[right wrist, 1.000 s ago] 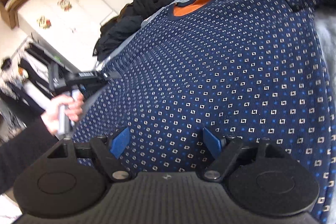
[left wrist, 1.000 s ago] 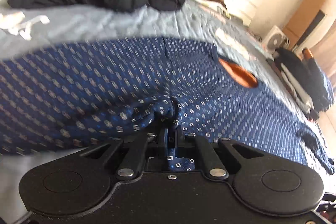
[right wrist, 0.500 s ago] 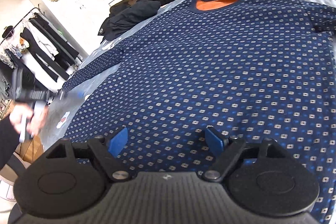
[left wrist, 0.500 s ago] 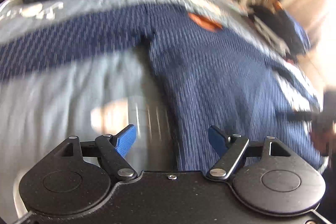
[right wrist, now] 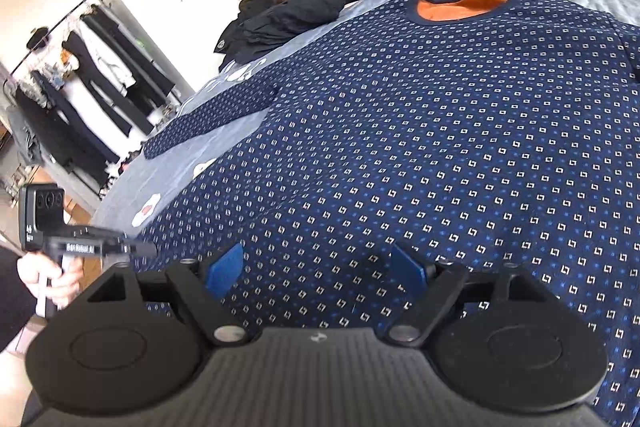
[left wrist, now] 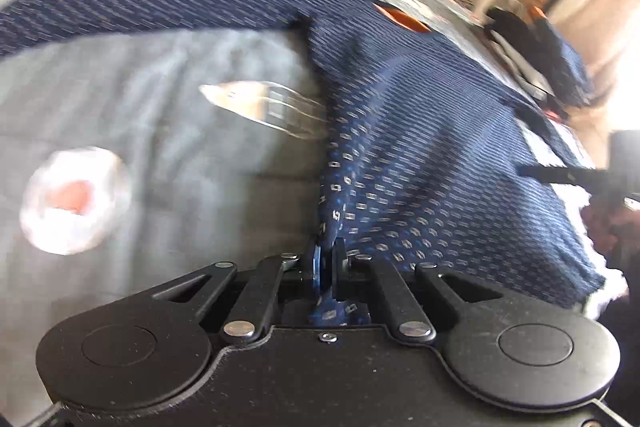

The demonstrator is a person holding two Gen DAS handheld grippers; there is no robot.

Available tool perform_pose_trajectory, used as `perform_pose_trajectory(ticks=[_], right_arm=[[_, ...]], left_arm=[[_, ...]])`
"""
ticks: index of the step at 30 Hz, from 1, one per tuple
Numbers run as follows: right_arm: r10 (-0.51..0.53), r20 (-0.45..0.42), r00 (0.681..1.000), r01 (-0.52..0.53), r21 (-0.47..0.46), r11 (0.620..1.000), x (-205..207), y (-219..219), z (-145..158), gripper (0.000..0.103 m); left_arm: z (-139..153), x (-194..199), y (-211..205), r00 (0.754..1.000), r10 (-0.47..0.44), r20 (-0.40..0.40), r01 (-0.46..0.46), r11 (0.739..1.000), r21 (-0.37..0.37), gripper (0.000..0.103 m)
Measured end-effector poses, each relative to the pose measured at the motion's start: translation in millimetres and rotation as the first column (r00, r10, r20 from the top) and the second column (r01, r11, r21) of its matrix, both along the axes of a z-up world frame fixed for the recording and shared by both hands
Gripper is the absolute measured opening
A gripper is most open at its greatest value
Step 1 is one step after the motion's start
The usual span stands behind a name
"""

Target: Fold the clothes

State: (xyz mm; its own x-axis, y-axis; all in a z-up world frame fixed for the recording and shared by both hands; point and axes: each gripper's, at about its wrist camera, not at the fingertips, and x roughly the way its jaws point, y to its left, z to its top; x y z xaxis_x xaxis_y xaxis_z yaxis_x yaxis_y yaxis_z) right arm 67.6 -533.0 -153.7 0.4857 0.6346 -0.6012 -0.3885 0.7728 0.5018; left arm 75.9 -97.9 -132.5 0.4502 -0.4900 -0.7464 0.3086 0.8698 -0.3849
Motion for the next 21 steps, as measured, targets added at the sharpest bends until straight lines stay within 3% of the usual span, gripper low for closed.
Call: perform_pose_trajectory(ticks=[2,4,5,6,8,9,10,11,16,17,19,20,21], right_arm=[[0.015,-0.013,1.000,-0.015,-0.005,1.000,1,0,-1,0.081],[0.038,-0.026,0.999,-0.038,-0.006,0.999,-1,0,-2,0.081],[0.049,-0.025,0.998,-0.049,-0.004,0.999,-2,0,-2,0.081],[0.060,-0.023,0.998,-0.060,-0.002,0.998,-2,0,-1,0.081],[0.073,-0.019,0.997,-0.073,0.009,0.997,-4,-1,1,0.081],[0.075,-0.018,0.997,-0.075,0.018,0.997,-4,-2,2,0.081],[0.077,-0.018,0.997,-0.077,0.026,0.997,-5,-3,2,0.081],[0.082,-0.019,0.996,-0.082,0.024,0.996,-5,-3,2,0.081],[0.079,-0.020,0.997,-0.078,0.025,0.997,-7,-9,3,0.081],[0.073,-0.019,0.997,-0.073,0.028,0.997,-8,-11,3,0.081],[0.063,-0.017,0.998,-0.062,0.033,0.998,-8,-15,4,0.081],[0.057,-0.016,0.998,-0.057,0.035,0.998,-9,-18,4,0.081],[0.052,-0.015,0.999,-0.051,0.038,0.998,-9,-20,4,0.081]], left_arm=[[3,3,9,0.999,0.030,-0.028,-0.030,1.000,0.006,0.007],[5,4,14,0.996,0.033,-0.082,-0.034,0.999,-0.019,0.027],[5,-2,11,0.997,0.011,-0.079,-0.014,1.000,-0.027,0.057],[5,-8,8,0.997,-0.010,-0.070,0.008,0.999,-0.032,0.075],[2,-20,-5,0.995,-0.078,-0.057,0.078,0.997,0.005,0.074],[-1,-23,-9,0.994,-0.087,-0.061,0.088,0.996,0.021,0.066],[-4,-25,-13,0.993,-0.092,-0.067,0.095,0.995,0.035,0.054],[-8,-28,-16,0.993,-0.097,-0.074,0.101,0.994,0.050,0.024],[-2,-37,-8,0.996,-0.069,-0.061,0.073,0.995,0.069,0.022],[8,-38,-3,0.997,-0.059,-0.045,0.062,0.996,0.067,0.025],[30,-34,7,0.999,-0.024,0.031,0.022,0.998,0.063,0.054],[41,-27,7,0.997,-0.001,0.079,-0.004,0.998,0.067,0.078],[52,-19,7,0.992,0.020,0.127,-0.030,0.997,0.071,0.083]])
